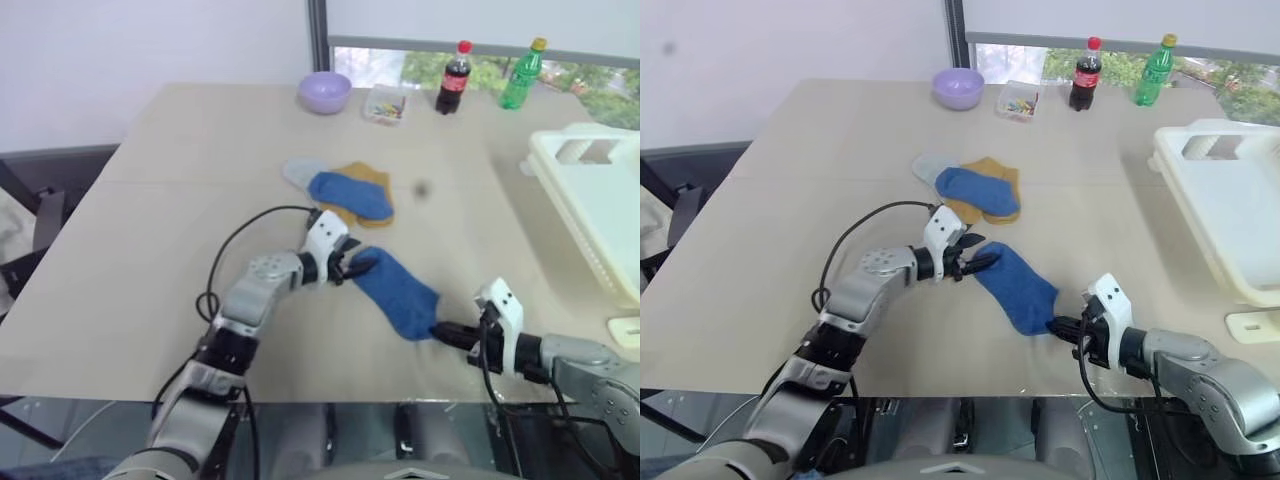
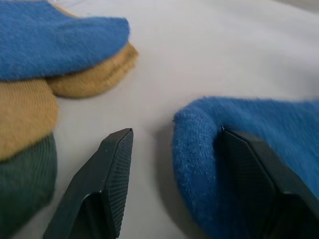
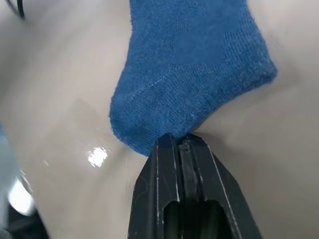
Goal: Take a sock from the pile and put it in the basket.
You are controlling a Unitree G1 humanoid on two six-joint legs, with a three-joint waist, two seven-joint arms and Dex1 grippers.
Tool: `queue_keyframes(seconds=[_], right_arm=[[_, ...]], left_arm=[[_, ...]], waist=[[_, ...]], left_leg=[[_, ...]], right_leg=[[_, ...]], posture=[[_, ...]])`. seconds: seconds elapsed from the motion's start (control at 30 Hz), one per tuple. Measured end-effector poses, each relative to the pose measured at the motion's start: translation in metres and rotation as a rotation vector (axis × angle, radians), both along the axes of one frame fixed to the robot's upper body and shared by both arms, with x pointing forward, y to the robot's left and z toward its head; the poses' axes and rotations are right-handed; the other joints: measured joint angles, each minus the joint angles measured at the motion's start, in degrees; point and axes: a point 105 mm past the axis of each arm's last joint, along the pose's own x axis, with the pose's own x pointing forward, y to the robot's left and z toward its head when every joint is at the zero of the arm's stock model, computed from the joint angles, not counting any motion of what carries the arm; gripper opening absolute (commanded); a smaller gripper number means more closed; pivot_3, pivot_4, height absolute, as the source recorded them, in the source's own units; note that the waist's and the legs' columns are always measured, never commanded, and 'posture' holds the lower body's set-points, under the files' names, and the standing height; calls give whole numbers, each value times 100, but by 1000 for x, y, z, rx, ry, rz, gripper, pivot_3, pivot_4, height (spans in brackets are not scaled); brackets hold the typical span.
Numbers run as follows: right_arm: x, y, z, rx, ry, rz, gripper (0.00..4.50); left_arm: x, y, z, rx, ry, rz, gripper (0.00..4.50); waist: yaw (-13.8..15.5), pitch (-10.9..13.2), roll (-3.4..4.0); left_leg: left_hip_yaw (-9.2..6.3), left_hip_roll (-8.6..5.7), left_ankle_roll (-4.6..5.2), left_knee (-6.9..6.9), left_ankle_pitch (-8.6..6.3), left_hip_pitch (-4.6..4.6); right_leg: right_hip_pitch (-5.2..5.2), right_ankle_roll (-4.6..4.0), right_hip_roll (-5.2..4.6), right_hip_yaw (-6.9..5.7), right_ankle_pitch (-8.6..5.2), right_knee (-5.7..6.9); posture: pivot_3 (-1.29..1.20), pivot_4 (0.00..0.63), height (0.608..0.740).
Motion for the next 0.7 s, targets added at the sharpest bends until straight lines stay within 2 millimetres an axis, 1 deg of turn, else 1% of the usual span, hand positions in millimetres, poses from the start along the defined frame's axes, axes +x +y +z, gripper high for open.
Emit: queue_keyframes(seconds=[0.1,0.17,0.23,0.33,0.4,0.43,0.5,0.57,0.6,0.7], right_arm=[[10,-12,1,-95,-91,68,56],[17,-19,3,-155,-151,111,56],[28,-26,5,-199,-216,154,56],[32,-28,8,-202,-235,188,56],[31,-30,7,-198,-232,221,56],[28,-27,11,-185,-238,286,56],[16,-31,9,-202,-210,412,56],[12,-33,7,-230,-215,490,56],[12,-35,7,-250,-230,535,56],[24,-37,8,-306,-293,583,56]], left_arm=[[-22,12,-1,92,20,-84,3009],[-36,18,-2,120,55,-126,3009],[-50,25,-1,147,96,-148,3009],[-57,29,-1,150,118,-142,3009],[-66,32,-1,145,143,-137,3009],[-76,34,1,116,176,-136,3009],[-101,32,0,43,264,-170,3009],[-108,30,2,4,293,-179,3009],[-108,30,6,-21,293,-172,3009],[-103,31,10,-27,271,-144,3009]], waist=[[8,-1,-1],[19,-2,-3],[15,-6,-11],[17,-5,-12],[14,-6,-10],[14,-3,-11],[10,1,-8],[22,2,-10],[34,3,-10],[17,3,-10]], left_leg=[[2,1,0,1,0,2],[2,2,0,1,0,3],[2,2,0,2,0,3],[2,2,0,2,0,2],[2,2,0,-4,0,2],[-1,5,-1,-8,0,-5],[2,4,-1,-15,0,-4],[-1,4,-1,-15,0,-4],[-2,3,-1,-13,0,-2],[1,2,-2,-2,1,5]], right_leg=[[0,19,-3,0,-11,-1],[0,20,-6,-1,-12,-1],[1,21,-6,-1,-12,-1],[0,22,-7,-2,-12,-2],[-1,19,-7,-1,-12,-2],[-4,16,-2,-3,-11,-4],[-4,7,-4,-1,-5,-14],[-3,18,-3,-5,-12,-14],[-2,22,-4,-8,-14,-14],[2,22,-3,-5,-10,-10]], posture=[[0,150,729],[0,150,729],[0,150,729],[0,150,729],[0,150,729],[0,150,729],[0,150,729],[0,150,729],[0,150,729],[0,150,729]])
